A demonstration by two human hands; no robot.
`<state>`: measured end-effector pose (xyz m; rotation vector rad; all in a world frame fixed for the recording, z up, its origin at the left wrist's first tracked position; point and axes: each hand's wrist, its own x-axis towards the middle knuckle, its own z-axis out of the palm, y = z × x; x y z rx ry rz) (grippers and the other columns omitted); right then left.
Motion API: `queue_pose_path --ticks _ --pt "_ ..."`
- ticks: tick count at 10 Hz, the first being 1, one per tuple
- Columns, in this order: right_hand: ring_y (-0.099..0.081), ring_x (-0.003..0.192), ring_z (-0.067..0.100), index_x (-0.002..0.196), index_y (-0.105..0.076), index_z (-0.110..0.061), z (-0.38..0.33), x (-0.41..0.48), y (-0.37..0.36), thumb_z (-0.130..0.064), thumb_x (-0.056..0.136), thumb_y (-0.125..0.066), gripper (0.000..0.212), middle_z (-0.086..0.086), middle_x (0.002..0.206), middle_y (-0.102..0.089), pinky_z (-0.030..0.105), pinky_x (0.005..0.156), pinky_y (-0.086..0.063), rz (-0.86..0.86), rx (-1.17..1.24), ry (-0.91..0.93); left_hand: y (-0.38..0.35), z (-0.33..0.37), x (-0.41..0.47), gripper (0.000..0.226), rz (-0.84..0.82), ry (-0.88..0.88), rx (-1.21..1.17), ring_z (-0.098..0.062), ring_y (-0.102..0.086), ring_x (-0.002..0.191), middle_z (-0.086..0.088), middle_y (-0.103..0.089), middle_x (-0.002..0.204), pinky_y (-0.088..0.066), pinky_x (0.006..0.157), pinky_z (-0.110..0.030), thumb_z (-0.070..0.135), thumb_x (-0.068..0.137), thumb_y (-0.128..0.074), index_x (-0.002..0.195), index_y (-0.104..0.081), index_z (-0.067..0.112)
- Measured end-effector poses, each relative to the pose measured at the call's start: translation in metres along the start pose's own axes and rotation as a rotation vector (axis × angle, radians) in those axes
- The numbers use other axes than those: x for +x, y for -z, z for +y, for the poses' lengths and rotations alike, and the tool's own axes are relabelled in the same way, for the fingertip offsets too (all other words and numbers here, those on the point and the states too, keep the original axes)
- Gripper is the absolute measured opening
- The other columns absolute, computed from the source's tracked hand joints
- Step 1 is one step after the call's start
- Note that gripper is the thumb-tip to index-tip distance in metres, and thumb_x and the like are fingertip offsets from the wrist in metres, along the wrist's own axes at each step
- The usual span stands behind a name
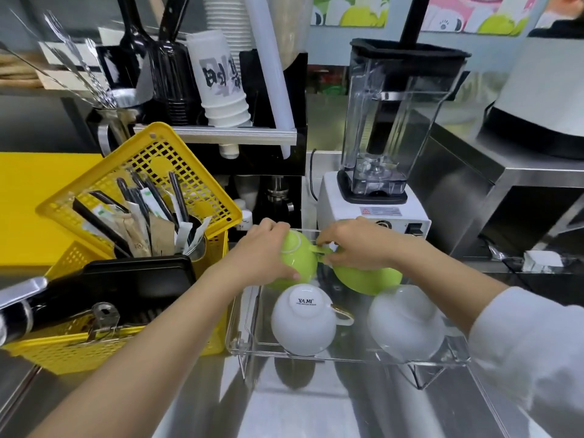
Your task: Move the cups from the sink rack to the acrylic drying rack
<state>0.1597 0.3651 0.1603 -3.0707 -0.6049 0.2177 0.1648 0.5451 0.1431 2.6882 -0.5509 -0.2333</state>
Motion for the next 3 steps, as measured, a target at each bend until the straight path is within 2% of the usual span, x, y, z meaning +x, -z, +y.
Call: queue_pose_path --ticks 1,2,3 --pt "-0.053 0.111 0.025 0.124 -0.050 -0.022 -0.002 -0.013 0.007 -0.033 0.089 -0.054 0.037 0.003 0.129 -0.055 0.034 0.092 -0.035 0.046 0.090 -0.001 0.000 0.005 -0.003 0.087 0.061 -0.007 -0.001 -0.025 -0.021 0.137 -0.005 -0.027 0.147 -0.023 0.111 -0.040 0.043 0.074 -0.072 0.143 -0.024 0.022" --pt "-0.056 0.107 0.021 0.120 -0.054 -0.022 -0.003 -0.028 0.015 -0.032 0.088 -0.055 0.033 0.001 0.123 -0.059 0.041 0.099 -0.040 0.067 0.197 0.008 0.005 0.012 -0.008 0.074 0.174 -0.036 -0.057 -0.021 -0.023 0.136 -0.001 -0.032 0.145 -0.023 0.110 -0.037 0.044 0.080 -0.065 0.141 -0.030 0.023" --pt "-0.057 0.091 0.012 0.114 -0.058 -0.021 0.000 -0.048 0.021 -0.030 0.089 -0.055 0.027 -0.001 0.109 -0.065 0.033 0.087 -0.046 0.165 0.261 0.011 0.016 0.019 -0.018 0.058 0.346 -0.084 -0.115 -0.021 -0.035 0.131 -0.003 -0.043 0.138 -0.031 0.104 -0.036 0.040 0.084 -0.060 0.135 -0.040 0.020"
